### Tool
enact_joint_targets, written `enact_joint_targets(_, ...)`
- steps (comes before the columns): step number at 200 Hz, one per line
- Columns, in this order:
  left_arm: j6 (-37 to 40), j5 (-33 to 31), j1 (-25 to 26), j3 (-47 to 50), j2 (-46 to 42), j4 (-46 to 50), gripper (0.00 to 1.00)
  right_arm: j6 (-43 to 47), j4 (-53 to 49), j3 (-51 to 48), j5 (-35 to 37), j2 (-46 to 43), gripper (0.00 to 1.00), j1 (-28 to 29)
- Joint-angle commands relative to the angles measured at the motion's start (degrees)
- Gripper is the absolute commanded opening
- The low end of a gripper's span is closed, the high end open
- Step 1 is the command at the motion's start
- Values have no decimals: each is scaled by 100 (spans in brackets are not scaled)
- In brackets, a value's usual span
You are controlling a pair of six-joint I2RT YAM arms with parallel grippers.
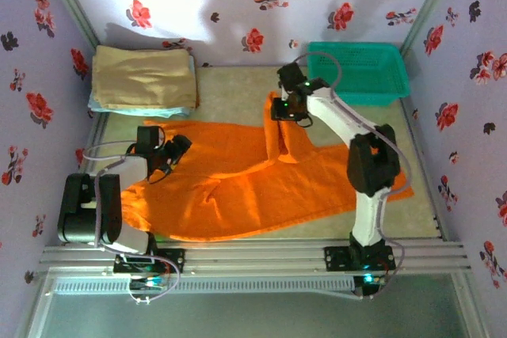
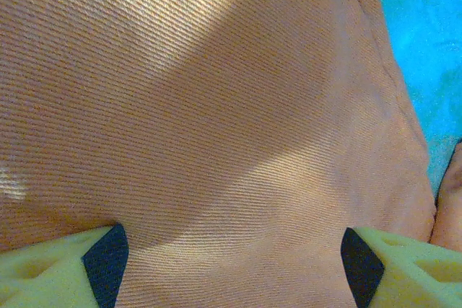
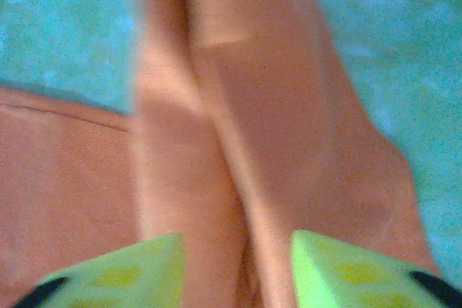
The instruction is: Fold and stack the trousers
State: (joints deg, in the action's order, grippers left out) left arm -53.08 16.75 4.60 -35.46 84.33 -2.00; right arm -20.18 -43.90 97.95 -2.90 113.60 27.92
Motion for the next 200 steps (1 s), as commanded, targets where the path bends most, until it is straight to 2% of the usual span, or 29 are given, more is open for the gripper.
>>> enact_joint_targets(1, 201, 6, -21, 236, 25, 207, 82, 7, -311, 183, 321, -453, 59, 91)
enact_joint_targets(41, 141, 58, -21, 312, 14, 131, 83, -765, 479, -1638, 816, -2003, 62, -207)
enact_joint_targets(74, 78, 155, -21, 355, 21, 33, 83, -1724, 1559, -3451, -254, -2686, 48, -991)
enact_joint_targets(84, 78, 161, -21, 349, 16, 33, 83, -1817, 1709, -3735, -323, -2696, 43, -1138)
enact_joint_targets(148, -29, 209, -21, 616, -49, -134, 83, -1363, 1644, -3560, 30, -1474, 47, -1264)
enact_joint_targets(183, -27, 217, -21, 681, -55, -149, 83, -1337, 1580, -3223, 26, -924, 43, -1266)
enact_joint_targets(200, -20, 214, -19, 682, -83, -136, 83, -1351, 1665, -3251, 4, -915, 37, -1270)
